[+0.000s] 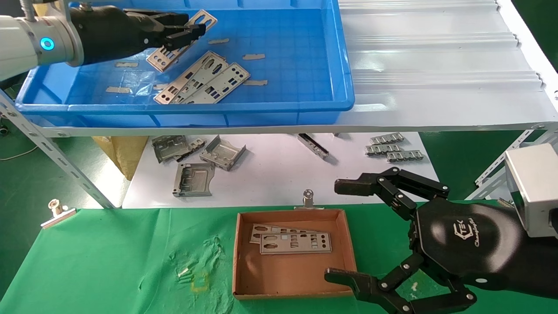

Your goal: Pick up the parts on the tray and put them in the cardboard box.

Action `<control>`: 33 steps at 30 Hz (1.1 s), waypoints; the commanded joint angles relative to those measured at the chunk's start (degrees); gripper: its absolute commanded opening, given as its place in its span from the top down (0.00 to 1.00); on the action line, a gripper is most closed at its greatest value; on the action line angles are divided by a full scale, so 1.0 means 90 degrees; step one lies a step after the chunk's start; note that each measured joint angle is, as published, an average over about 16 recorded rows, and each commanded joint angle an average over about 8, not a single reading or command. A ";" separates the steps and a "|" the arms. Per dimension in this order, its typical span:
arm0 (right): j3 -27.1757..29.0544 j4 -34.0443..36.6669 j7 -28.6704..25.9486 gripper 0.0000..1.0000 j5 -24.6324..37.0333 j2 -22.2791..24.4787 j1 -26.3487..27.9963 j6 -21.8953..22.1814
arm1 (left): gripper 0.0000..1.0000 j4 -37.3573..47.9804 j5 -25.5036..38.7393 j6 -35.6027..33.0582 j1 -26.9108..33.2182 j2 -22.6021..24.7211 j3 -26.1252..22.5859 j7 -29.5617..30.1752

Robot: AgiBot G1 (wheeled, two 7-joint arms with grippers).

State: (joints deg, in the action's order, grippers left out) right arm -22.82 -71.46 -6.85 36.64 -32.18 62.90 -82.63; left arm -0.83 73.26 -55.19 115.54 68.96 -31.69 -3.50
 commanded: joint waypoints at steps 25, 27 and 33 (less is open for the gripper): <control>0.0000 0.0000 0.0000 0.00 0.0000 0.0000 0.0000 0.0000 | 1.00 -0.0774 -0.0655 -0.4059 -0.0036 -0.0942 0.0263 0.0153; 0.0000 0.0000 0.0000 0.00 0.0000 0.0000 0.0000 0.0000 | 1.00 -0.1189 -0.0775 -0.4105 -0.0227 -0.1047 0.0183 0.0243; 0.0000 0.0000 0.0000 0.00 0.0000 0.0000 0.0000 0.0000 | 1.00 -0.3354 -0.1733 -0.4127 -0.1245 -0.1626 -0.0382 0.0851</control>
State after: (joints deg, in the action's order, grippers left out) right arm -22.82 -71.46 -6.85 36.64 -32.18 62.90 -82.63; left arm -29.63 57.53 -92.04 104.43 54.48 -35.75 3.98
